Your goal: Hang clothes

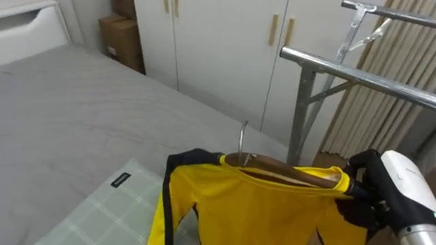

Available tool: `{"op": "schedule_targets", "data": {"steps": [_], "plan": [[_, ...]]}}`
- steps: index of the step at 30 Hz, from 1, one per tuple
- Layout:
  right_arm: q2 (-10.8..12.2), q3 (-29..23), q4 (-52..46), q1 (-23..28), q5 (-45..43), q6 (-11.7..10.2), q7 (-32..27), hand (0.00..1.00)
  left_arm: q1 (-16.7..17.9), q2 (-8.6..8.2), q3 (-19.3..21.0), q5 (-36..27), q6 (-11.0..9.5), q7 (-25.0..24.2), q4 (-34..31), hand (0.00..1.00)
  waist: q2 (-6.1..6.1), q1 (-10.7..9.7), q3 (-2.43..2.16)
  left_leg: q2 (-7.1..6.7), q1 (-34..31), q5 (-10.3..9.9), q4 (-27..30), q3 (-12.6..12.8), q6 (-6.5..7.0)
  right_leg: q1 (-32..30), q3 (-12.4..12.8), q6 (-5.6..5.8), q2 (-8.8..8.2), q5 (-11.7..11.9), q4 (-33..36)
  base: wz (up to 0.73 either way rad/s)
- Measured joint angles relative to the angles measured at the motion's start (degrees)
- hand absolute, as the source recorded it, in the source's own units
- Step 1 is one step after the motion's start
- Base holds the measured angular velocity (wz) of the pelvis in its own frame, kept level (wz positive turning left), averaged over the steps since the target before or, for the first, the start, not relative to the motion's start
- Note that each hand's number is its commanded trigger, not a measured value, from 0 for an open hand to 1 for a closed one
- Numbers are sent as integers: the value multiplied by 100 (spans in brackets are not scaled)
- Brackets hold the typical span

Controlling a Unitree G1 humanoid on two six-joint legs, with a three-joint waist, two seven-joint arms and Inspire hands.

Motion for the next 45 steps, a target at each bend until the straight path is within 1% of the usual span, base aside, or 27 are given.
{"op": "schedule_targets", "data": {"steps": [2, 3, 4, 5, 6, 8, 9, 10, 11, 12, 13, 14, 15, 16, 18, 19, 20, 22, 25, 31, 34, 36, 39, 40, 42, 43, 45], "plan": [[2, 40, -1, -18, -22, 115, 2, 100, 0, 5, -1, 0, 149, 2, 48, 0, 12, 5, 2, 47, -1, -55, 9, 226, -11, -116, -238, -19, -25, 45, 5, -68], [3, 44, -2, -26, -1, 173, 2, 100, 0, 4, 1, -1, 220, 34, 105, 0, 8, 39, 5, 88, 24, -68, -19, 427, -24, -227, -543, -50, -79, 90, 12, -88], [5, 42, -3, -58, 17, 206, 4, 100, 0, 3, 1, -1, 254, 92, 229, 0, 9, 82, 12, 114, 39, -98, -23, 609, -47, -357, -1023, -107, -182, 141, 6, -105], [7, 29, -2, -92, 35, 228, 2, 100, 1, 4, 23, -1, 322, 136, 283, 0, 1, 86, 33, 143, 50, -136, -10, 786, -68, -441, -1307, -138, -238, 185, -1, -83], [7, 23, -2, -94, 54, 235, -1, 100, 1, 4, 53, -1, 358, 154, 285, 0, -7, 73, 39, 155, 54, -143, -12, 858, -77, -451, -1269, -140, -202, 197, -15, -65], [20, 38, -2, -132, 90, 236, 6, 100, 1, 2, 158, -16, 457, 219, 310, 0, -53, 58, 62, 177, 61, -154, -66, 996, -98, -434, -826, -75, -19, 266, -160, -70], [47, 61, 0, -217, 111, 237, 40, 100, 2, -5, 189, -22, 481, 262, 408, 0, -53, 144, 70, 187, 68, -151, -132, 1055, -92, -365, -505, -10, 110, 474, -477, -135], [175, 105, 0, -363, 131, 255, 69, 100, 2, 5, 261, -129, 523, 324, 524, 0, -49, 220, 63, 269, 80, -150, -241, 1288, -93, -279, -284, 29, 205, 762, -868, -149], [234, 125, -1, -408, 169, 266, 69, 100, -4, 16, 279, -184, 529, 367, 599, 0, -69, 286, 76, 381, 106, -152, -291, 1520, -97, -299, -482, 25, 178, 840, -923, -166], [284, 137, 20, -440, 257, 285, 66, 100, -38, 27, 285, -177, 532, 406, 752, 0, -76, 528, 181, 522, 197, -194, -297, 1955, -173, -509, -2099, -220, -186, 544, -292, -135], [256, 131, 46, -397, 258, 296, 51, 100, -30, 3, 273, -173, 562, 426, 882, 0, -31, 630, 174, 575, 342, -260, -289, 2173, -229, -474, -3176, -159, -690, 3, 370, -113], [248, 135, 47, -403, 262, 297, 31, 100, -30, 2, 273, -173, 607, 428, 887, 0, -31, 644, 170, 572, 399, -288, -274, 2221, -251, -444, -3458, -57, -974, -183, 639, -60], [258, 231, 55, -443, 266, 299, -35, 100, -28, 19, 271, -171, 710, 438, 887, 0, -57, 662, 160, 554, 429, -354, -130, 2299, -317, -401, -3676, 216, -1402, -408, 781, -39], [281, 399, 55, -501, 284, 293, -68, 100, -32, 57, 281, -157, 800, 442, 886, 0, -145, 629, 154, 546, 377, -412, 52, 2284, -377, -403, -3607, 259, -1456, -506, 697, -50], [306, 564, 55, -550, 406, 293, -54, 100, -34, 38, 341, -84, 909, 428, 886, 0, -121, 628, 139, 556, 298, -410, 116, 2078, -409, -293, -3317, 119, -1263, -480, 425, -46], [321, 636, 54, -575, 559, 295, -43, 100, -27, 41, 461, -47, 952, 407, 887, 0, -99, 621, 136, 609, 247, -394, 119, 1793, -430, -208, -3193, 42, -1125, -370, 193, -34], [325, 692, 54, -581, 718, 296, -32, 100, -27, 65, 513, -39, 1030, 403, 877, 0, -92, 516, 134, 654, 186, -378, 125, 1529, -447, -121, -3056, 13, -1033, -269, 29, -12], [343, 710, 55, -576, 933, 305, 8, 100, -32, 79, 499, -37, 1212, 400, 765, 0, -65, 226, 116, 659, 258, -293, -21, 1275, -516, -4, -2799, 53, -939, -211, -156, 38], [499, 771, 62, -688, 966, 343, 69, 100, -35, 87, 499, -37, 1410, 397, 687, 0, -43, 244, 118, 684, 347, -246, -115, 1390, -547, 5, -2643, 51, -798, -81, -344, -16], [573, 915, 77, -684, 984, 425, 120, 100, -33, 89, 489, -41, 1444, 467, 635, 0, -13, 235, 107, 773, 321, -224, -2, 1547, -586, 6, -2629, -26, -736, 122, -504, -14], [563, 917, 76, -657, 983, 429, 253, 100, -27, 89, 491, 130, 1545, 470, 416, 0, 47, 249, 61, 855, 287, -219, 116, 1541, -616, 7, -2618, -75, -688, 154, -465, 0], [554, 911, 74, -655, 998, 433, 341, 100, -24, 87, 491, 182, 1575, 487, 351, 0, 52, 251, 48, 860, 307, -191, 124, 1523, -658, -19, -2617, -110, -673, 140, -351, -2], [497, 902, 73, -664, 1030, 470, 395, 100, -24, 86, 452, 194, 1594, 590, 166, 0, 52, 226, 23, 858, 228, -142, 188, 1345, -705, -69, -2609, -167, -651, 113, -241, 14], [467, 914, 72, -702, 1069, 470, 412, 100, -23, 84, 390, 194, 1617, 647, 12, 0, 56, 225, 21, 844, 147, -137, 244, 1202, -701, -119, -2609, -188, -640, 115, -205, 3], [458, 922, 71, -767, 1159, 470, 462, 100, -22, 84, 294, 190, 1618, 740, -27, 0, 67, 302, 15, 812, 111, -135, 267, 1053, -698, -128, -2541, -248, -583, 167, -213, -17], [443, 921, 50, -775, 1196, 470, 454, 100, -15, 81, 277, 186, 1618, 780, -24, 0, 66, 334, 15, 750, 111, -137, 254, 870, -691, -111, -2497, -263, -563, 185, -213, -21], [439, 921, -8, -785, 1195, 470, 451, 100, 11, 62, 274, 167, 1617, 848, -24, 0, 65, 364, 9, 709, 116, -125, 182, 779, -673, -128, -2425, -256, -535, 203, -214, -27]]}}
